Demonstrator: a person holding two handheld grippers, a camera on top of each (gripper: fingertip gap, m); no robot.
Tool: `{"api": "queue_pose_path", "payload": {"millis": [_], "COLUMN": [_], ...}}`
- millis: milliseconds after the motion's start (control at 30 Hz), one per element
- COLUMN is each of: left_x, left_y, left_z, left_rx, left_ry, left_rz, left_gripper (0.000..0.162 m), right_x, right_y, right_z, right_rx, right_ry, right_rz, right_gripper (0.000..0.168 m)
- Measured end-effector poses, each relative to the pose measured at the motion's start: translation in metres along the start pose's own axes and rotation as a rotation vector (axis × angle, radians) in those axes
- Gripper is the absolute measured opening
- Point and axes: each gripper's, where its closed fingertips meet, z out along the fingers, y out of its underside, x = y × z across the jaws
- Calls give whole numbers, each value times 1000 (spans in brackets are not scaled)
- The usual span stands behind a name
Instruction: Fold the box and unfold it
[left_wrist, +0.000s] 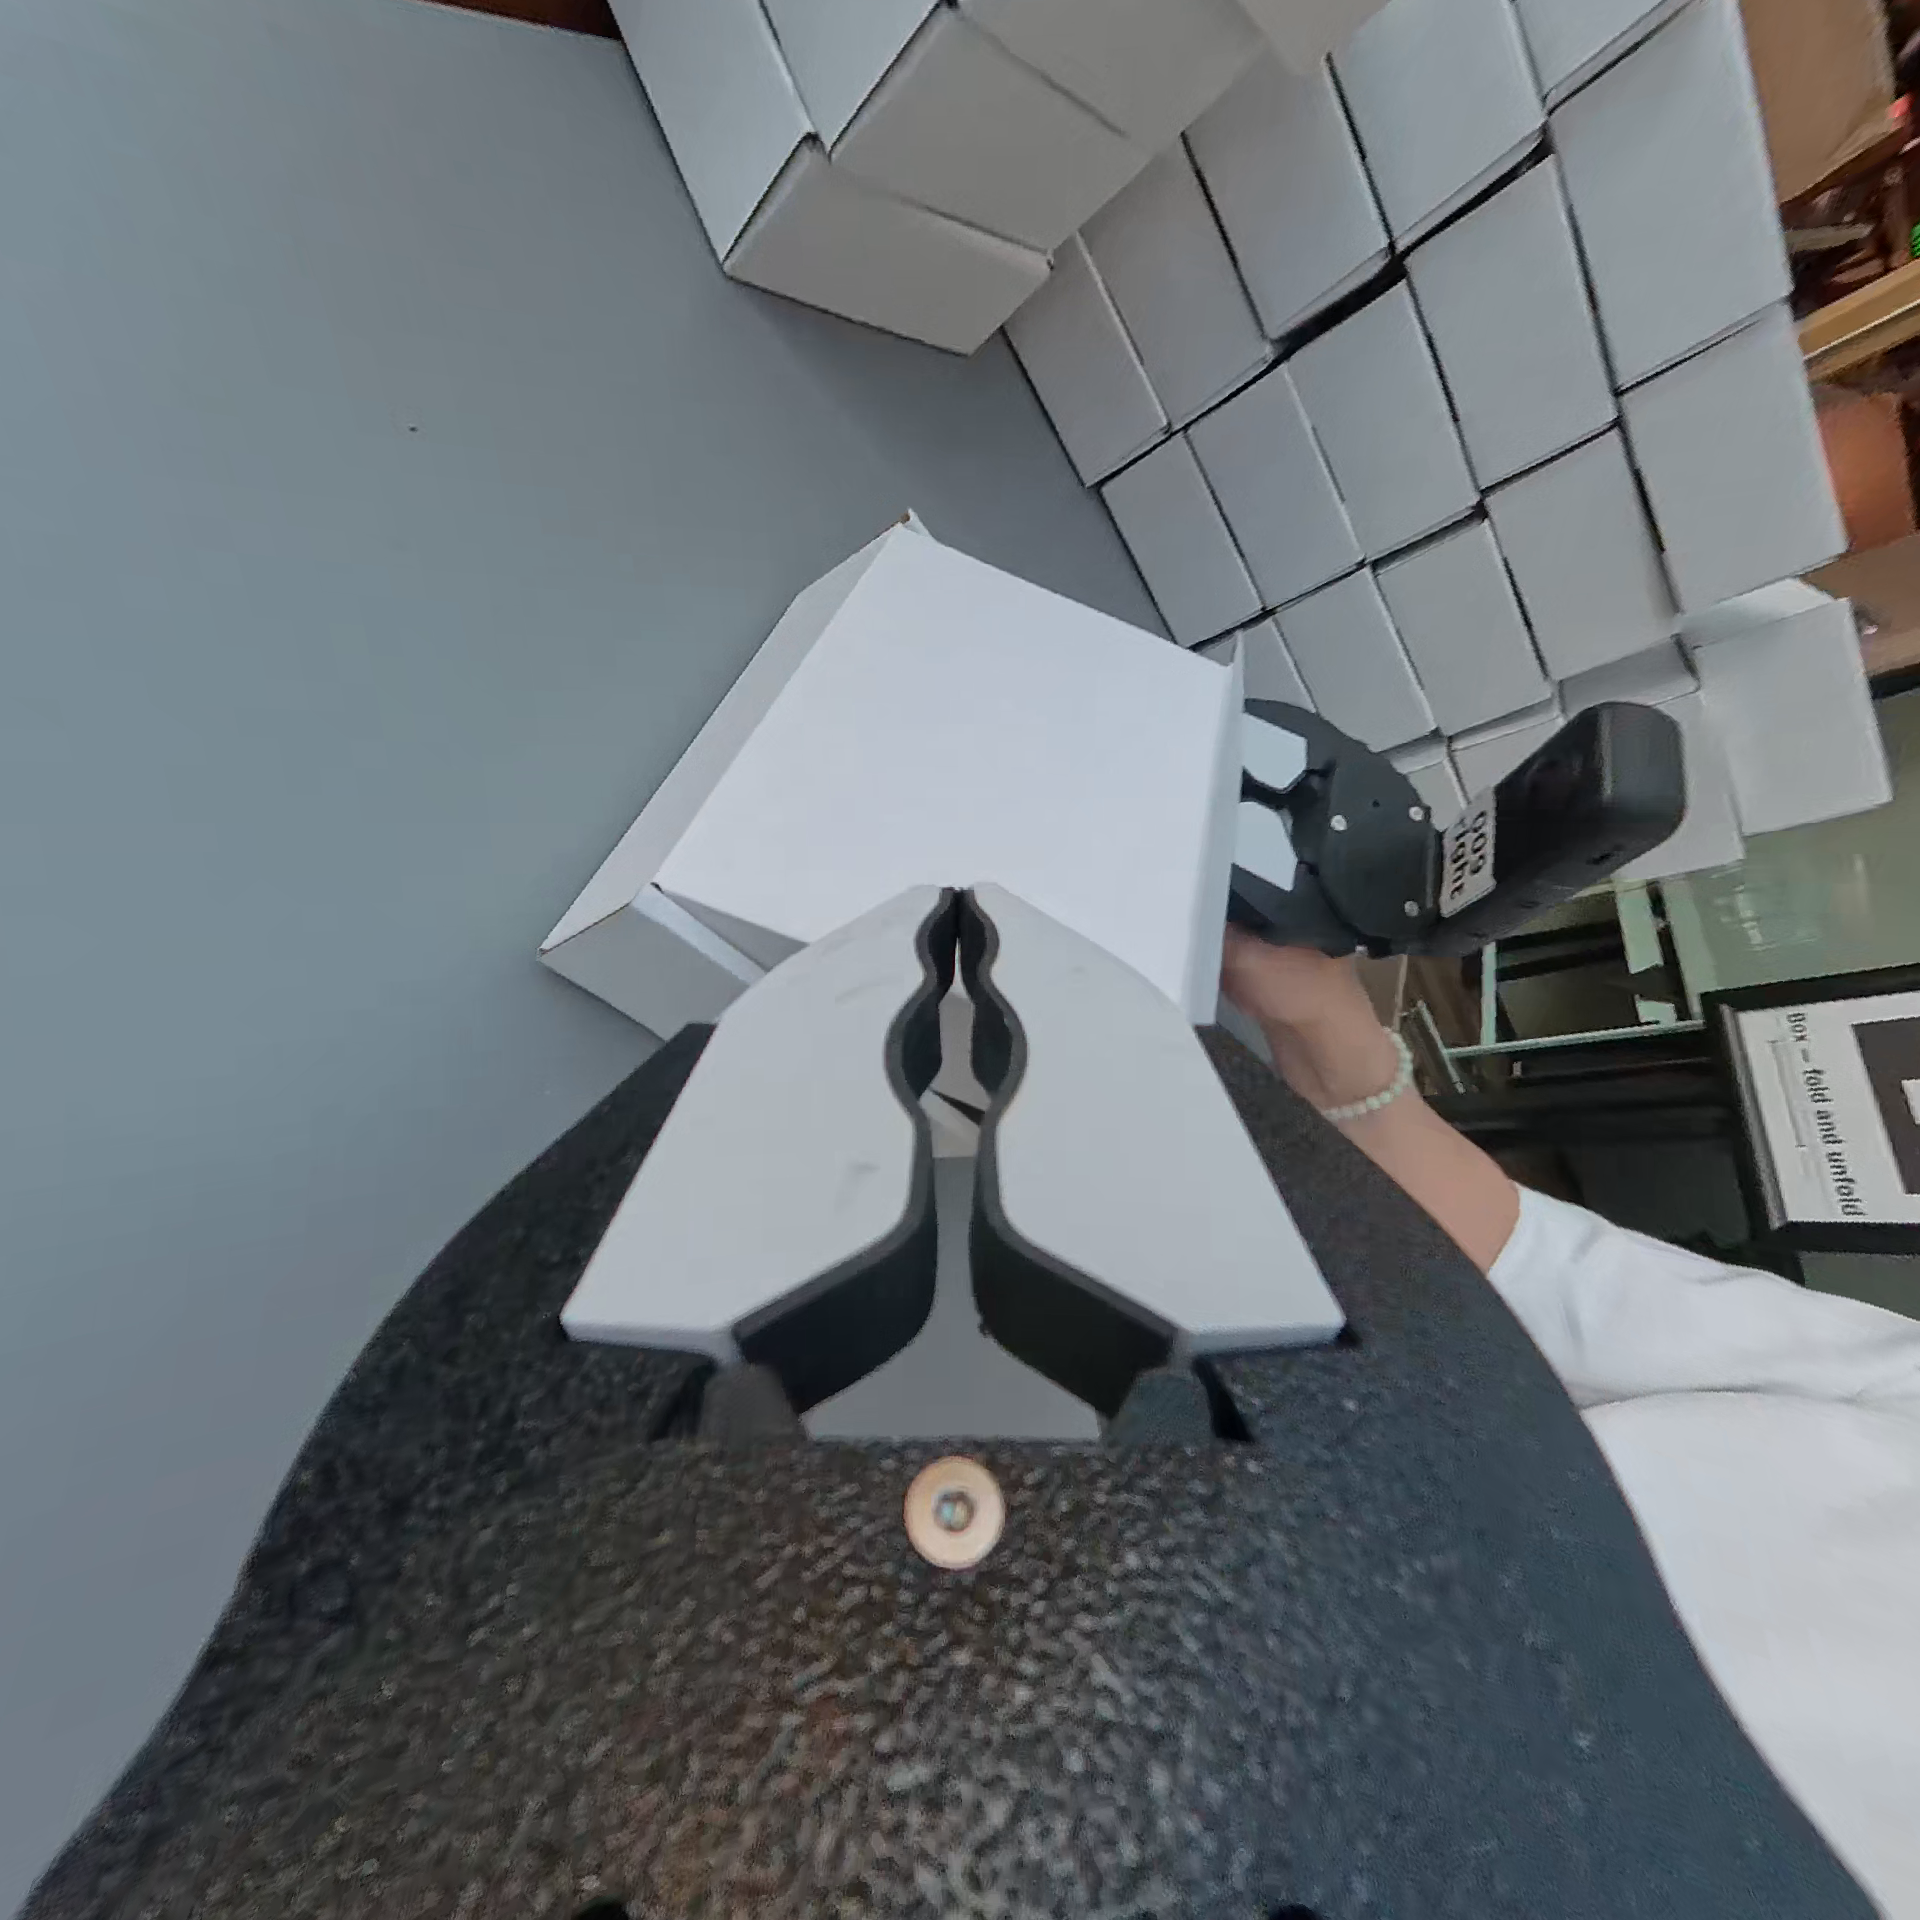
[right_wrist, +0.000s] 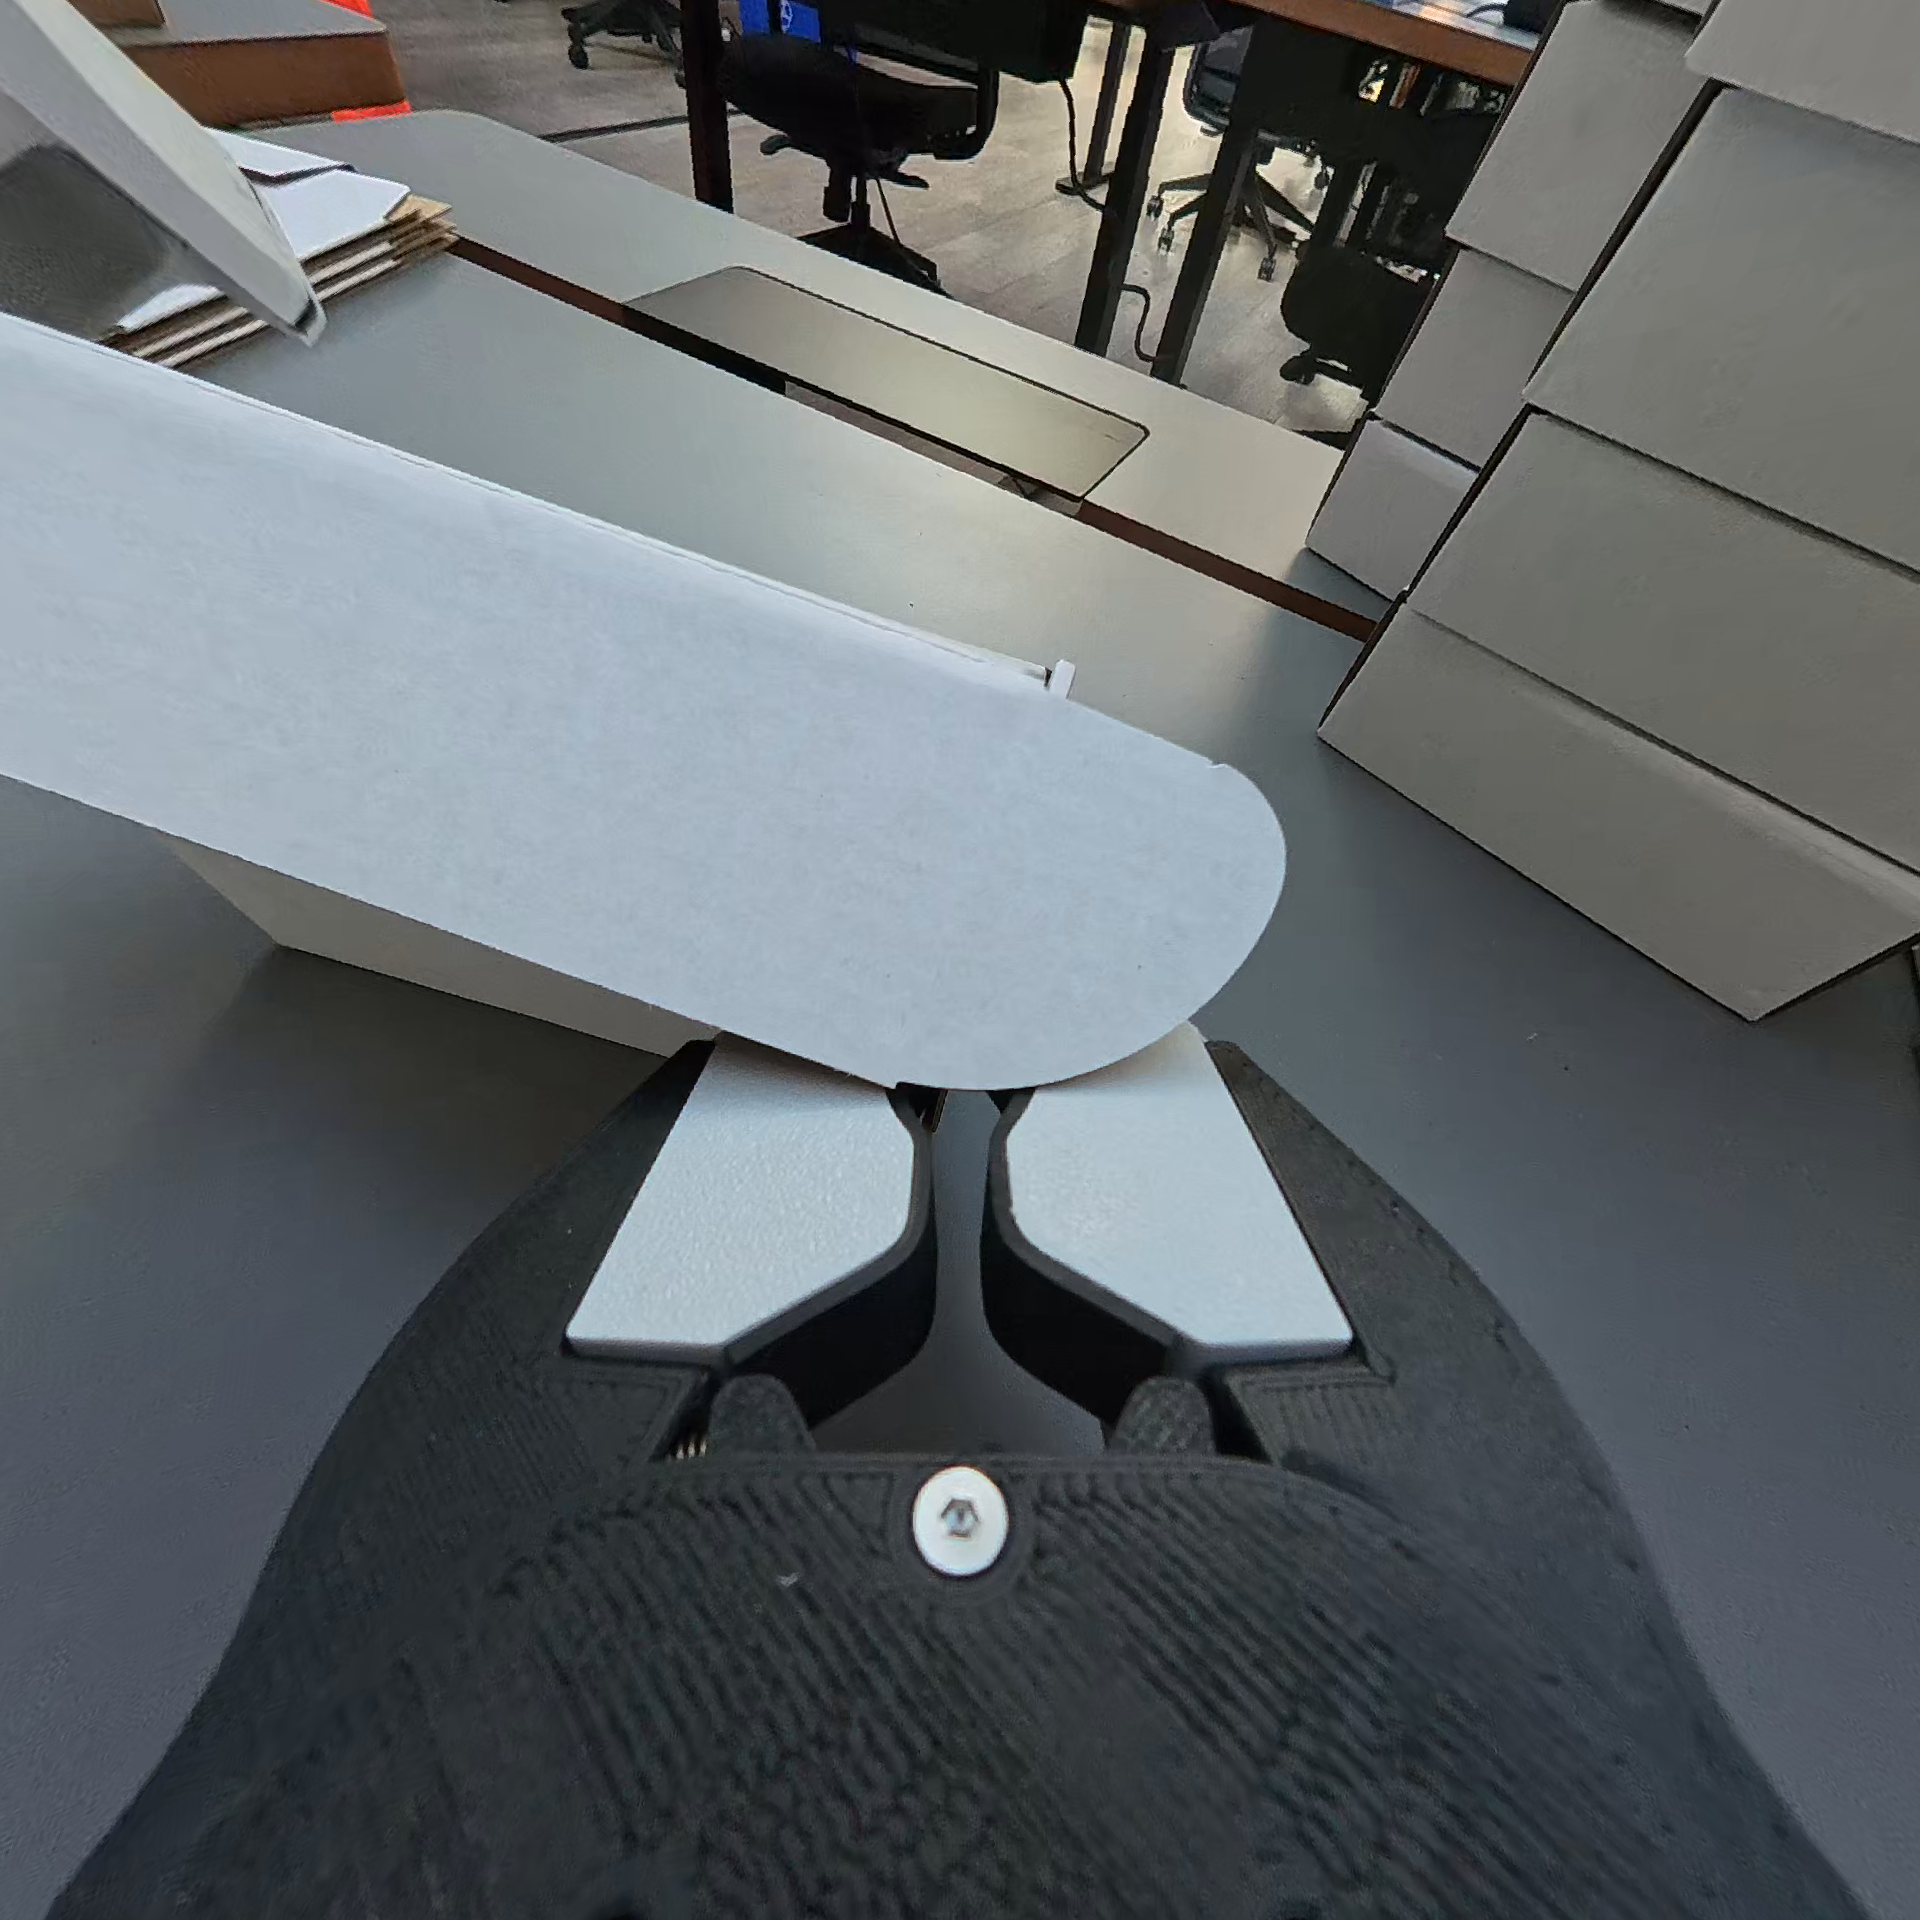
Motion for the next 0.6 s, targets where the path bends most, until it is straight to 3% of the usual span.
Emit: {"api": "queue_pose_path", "payload": {"millis": [200, 367, 400, 500, 600], "left_x": [-6, -10, -13, -16, -18], "left_y": [18, 28, 31, 35, 37], "left_z": [15, 19, 21, 26, 28], "left_rx": [-63, -58, -68, -65, -58], "left_ry": [-71, -167, -191, -222, -244], "left_rz": [83, 185, 205, 245, 270], "left_gripper": [0, 0, 0, 0, 0], "right_x": [-4, -13, -18, -21, -16], "right_y": [0, 6, 12, 44, 63], "right_z": [-3, -21, -27, -46, -68], "right_rx": [14, -1, -29, -202, -315], "right_ry": [-76, -201, -245, -284, -296], "right_rz": [-22, 26, 31, 5, 49], "right_gripper": [7, 38, 48, 52, 44]}}
